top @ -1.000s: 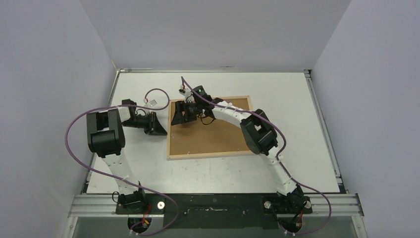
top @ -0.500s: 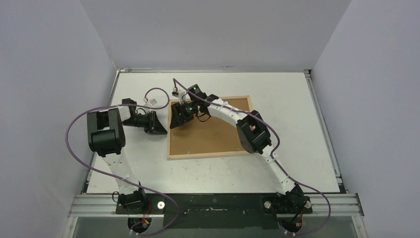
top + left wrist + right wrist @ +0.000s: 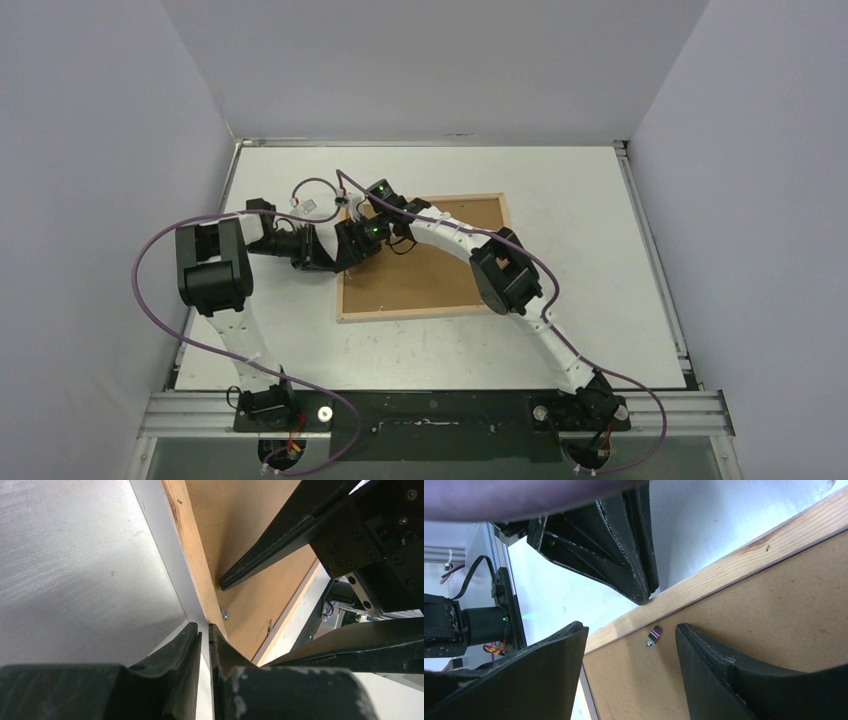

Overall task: Put the photo into the frame
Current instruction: Install the photo frame at the center of the board.

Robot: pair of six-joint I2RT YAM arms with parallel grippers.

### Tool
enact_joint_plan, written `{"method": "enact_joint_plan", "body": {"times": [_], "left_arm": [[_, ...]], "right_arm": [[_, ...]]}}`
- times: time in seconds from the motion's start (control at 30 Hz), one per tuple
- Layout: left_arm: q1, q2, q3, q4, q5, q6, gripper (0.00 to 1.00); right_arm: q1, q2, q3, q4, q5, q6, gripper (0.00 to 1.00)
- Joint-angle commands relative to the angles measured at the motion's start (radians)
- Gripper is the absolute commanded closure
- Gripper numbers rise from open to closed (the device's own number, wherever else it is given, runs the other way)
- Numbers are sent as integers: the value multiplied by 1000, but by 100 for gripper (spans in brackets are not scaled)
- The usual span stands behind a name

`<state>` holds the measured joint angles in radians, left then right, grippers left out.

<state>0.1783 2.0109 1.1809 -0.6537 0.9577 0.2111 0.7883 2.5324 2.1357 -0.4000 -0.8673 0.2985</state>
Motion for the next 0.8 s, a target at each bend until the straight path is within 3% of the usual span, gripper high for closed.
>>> {"method": "enact_joint_plan", "body": {"times": [0.0,0.57,0.77], "left_arm": [[-3,15,41,11,20,3,89],[-7,22,28,45,31,-33,89],[13,51,39,48,88,-67,89]], "right_arm": [[13,8,8,35,-33,-4,34],[37,-31,-96,81,-30,24,36],[9,-99,-219,235,-21,96,33]]}}
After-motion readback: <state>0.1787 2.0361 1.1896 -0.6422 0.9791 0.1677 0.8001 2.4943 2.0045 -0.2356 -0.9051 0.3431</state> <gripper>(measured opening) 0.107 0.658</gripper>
